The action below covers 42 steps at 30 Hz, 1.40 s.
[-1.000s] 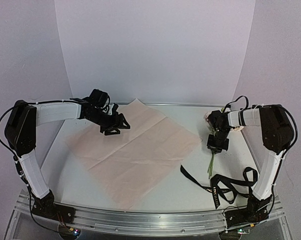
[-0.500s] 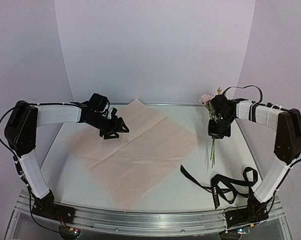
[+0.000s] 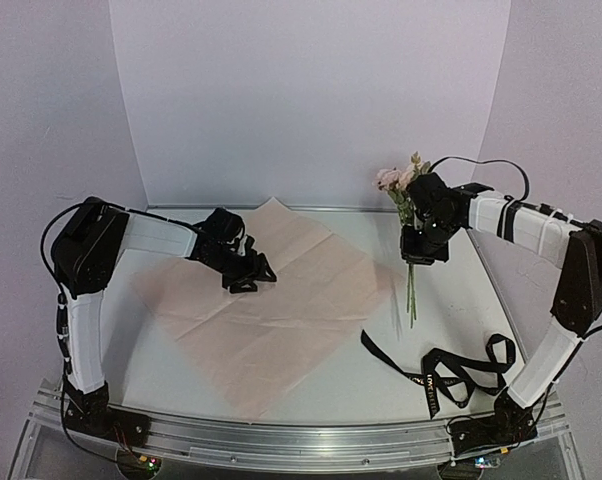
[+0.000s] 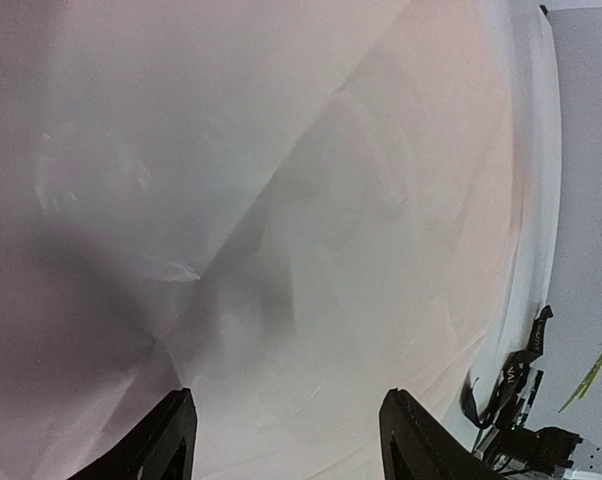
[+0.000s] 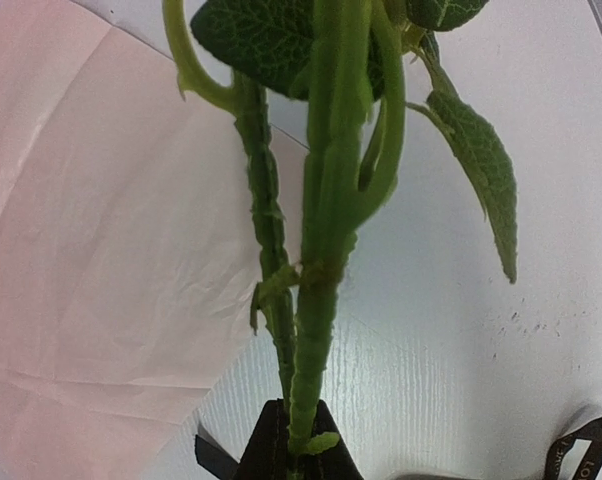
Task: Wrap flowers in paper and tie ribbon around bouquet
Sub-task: Pick up the fake flower from the center of the board, then adjust the flattened wrapping paper at the center of the board.
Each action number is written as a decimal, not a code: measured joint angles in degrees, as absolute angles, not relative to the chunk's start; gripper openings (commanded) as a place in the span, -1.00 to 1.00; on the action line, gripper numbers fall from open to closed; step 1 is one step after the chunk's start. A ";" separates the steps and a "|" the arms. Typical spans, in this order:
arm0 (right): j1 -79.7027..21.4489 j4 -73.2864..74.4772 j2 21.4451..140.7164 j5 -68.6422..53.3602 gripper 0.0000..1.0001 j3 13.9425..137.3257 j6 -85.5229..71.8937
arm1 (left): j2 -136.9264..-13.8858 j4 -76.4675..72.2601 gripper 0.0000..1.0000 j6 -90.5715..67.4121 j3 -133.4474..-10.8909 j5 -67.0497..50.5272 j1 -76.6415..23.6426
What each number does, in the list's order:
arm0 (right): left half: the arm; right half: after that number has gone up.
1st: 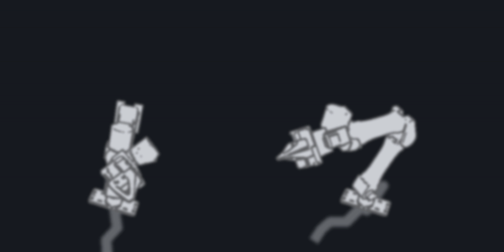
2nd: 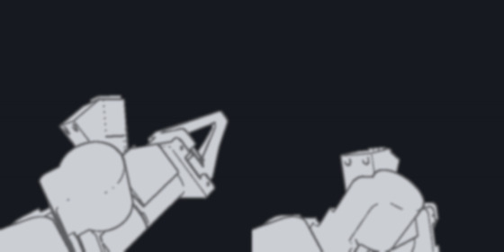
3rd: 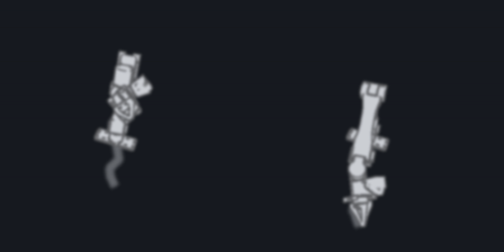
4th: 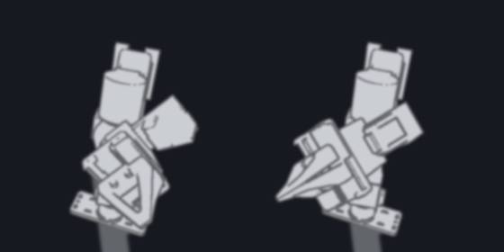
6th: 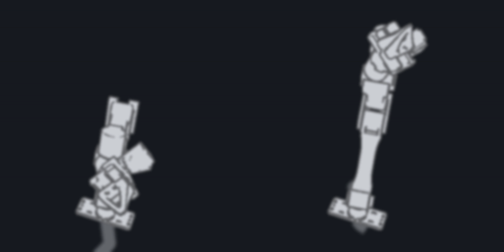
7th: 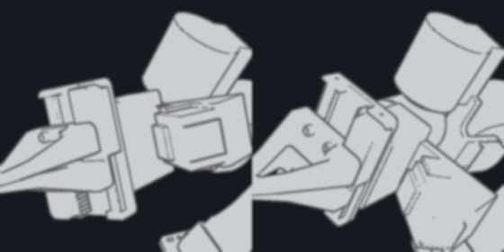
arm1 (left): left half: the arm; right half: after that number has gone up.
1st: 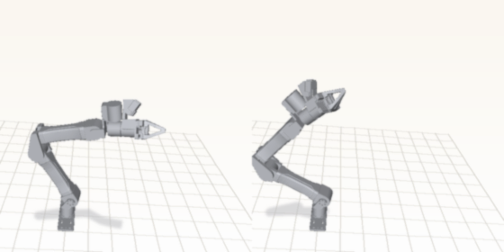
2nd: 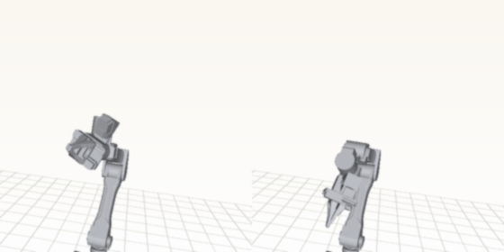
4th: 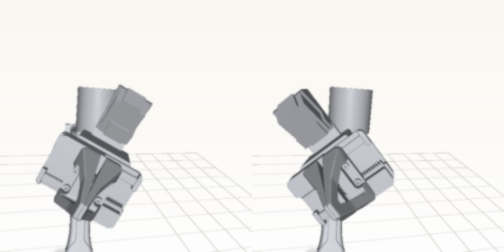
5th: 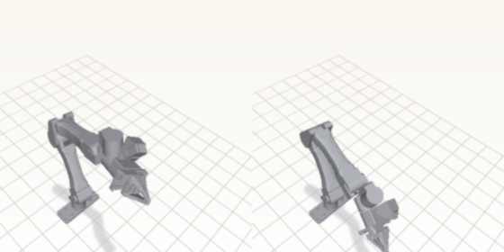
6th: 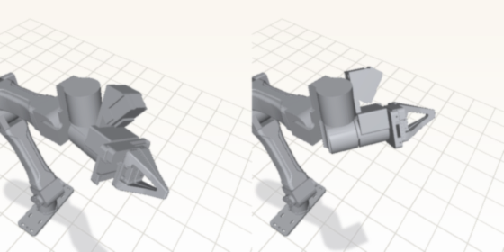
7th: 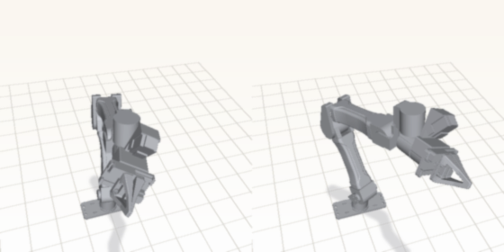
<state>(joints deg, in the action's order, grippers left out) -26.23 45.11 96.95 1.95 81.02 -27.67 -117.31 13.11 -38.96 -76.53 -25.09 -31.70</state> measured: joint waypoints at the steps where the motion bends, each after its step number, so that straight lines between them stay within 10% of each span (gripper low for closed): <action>1: -26.47 45.12 96.94 1.91 -1.00 81.20 -27.72 | -117.85 12.97 0.30 -39.27 -76.53 -24.90 -32.34; 42: -28.47 44.55 93.73 1.48 -1.00 77.17 -28.08 | -123.30 10.54 0.27 -43.34 -82.18 -21.68 -45.08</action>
